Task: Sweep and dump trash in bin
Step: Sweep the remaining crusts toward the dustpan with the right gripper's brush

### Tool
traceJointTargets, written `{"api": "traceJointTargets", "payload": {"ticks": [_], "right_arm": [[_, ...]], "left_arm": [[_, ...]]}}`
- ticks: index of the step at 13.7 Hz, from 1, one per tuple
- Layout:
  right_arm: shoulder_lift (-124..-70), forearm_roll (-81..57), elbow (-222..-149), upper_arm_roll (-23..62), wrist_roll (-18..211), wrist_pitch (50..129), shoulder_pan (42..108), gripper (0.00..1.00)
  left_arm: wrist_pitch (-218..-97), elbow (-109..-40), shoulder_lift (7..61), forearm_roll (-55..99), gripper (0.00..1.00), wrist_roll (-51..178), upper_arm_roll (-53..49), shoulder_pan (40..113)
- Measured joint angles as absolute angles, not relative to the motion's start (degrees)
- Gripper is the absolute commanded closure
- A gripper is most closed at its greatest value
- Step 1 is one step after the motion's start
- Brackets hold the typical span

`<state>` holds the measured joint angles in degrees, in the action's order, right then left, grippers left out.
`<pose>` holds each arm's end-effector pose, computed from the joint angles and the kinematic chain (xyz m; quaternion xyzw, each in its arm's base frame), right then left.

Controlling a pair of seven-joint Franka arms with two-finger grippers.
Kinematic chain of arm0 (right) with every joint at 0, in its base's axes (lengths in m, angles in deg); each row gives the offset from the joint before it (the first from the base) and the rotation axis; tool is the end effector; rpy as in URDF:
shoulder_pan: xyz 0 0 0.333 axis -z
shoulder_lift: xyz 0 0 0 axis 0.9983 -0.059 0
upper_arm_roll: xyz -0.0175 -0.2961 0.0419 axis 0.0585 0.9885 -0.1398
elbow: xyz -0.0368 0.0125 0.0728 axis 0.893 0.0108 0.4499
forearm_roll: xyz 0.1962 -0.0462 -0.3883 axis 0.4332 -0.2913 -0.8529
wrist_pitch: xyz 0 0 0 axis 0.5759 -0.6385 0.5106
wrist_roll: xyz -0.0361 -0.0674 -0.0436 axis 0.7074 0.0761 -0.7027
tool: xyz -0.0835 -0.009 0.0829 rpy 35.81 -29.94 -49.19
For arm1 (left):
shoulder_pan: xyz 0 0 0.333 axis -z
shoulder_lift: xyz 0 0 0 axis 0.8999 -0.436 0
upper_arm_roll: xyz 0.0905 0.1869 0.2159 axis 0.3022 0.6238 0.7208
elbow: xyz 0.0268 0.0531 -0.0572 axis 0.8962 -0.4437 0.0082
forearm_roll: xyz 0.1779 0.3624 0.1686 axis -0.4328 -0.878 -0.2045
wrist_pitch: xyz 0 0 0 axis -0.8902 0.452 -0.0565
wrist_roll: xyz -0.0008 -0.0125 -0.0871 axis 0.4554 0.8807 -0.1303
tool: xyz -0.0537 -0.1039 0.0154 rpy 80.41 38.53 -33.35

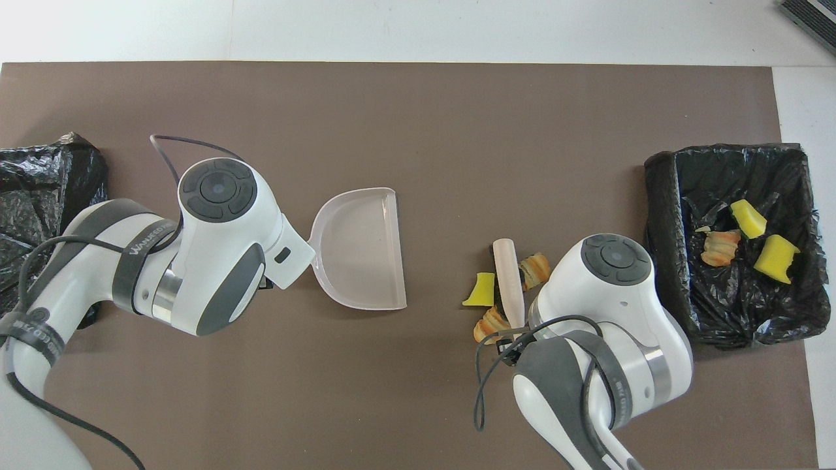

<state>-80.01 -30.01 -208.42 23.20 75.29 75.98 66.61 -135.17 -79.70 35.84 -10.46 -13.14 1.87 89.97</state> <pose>0.4621 0.2262 0.3185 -0.9779 -0.0441 0.2015 0.0357 0.5551 -0.2447 0.3336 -0.7092 0.7004 0.0700 0.0398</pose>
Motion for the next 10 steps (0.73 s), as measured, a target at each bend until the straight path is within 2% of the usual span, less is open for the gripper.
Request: {"api": "traceJointTargets", "payload": {"ticks": [2,5,10], "right_arm": [[-80.2,-30.8,-206.3,23.4,75.0,73.9,66.5,1.0],[-79.4,-38.0,-203.8,23.9,75.0,66.4,67.6,1.0],[-74.4,-50.1,-209.0,23.8,72.2,59.9,67.4,1.0]], "left_arm": [[-138.2,-84.7,38.7,-10.5,1.0,-13.1,1.8,90.8],[-141.3,-90.1,42.0,-10.5,1.0,-12.9,1.7,91.8],[-141.4,-91.6,43.4,-10.5,1.0,-7.8,1.5,94.2]]}}
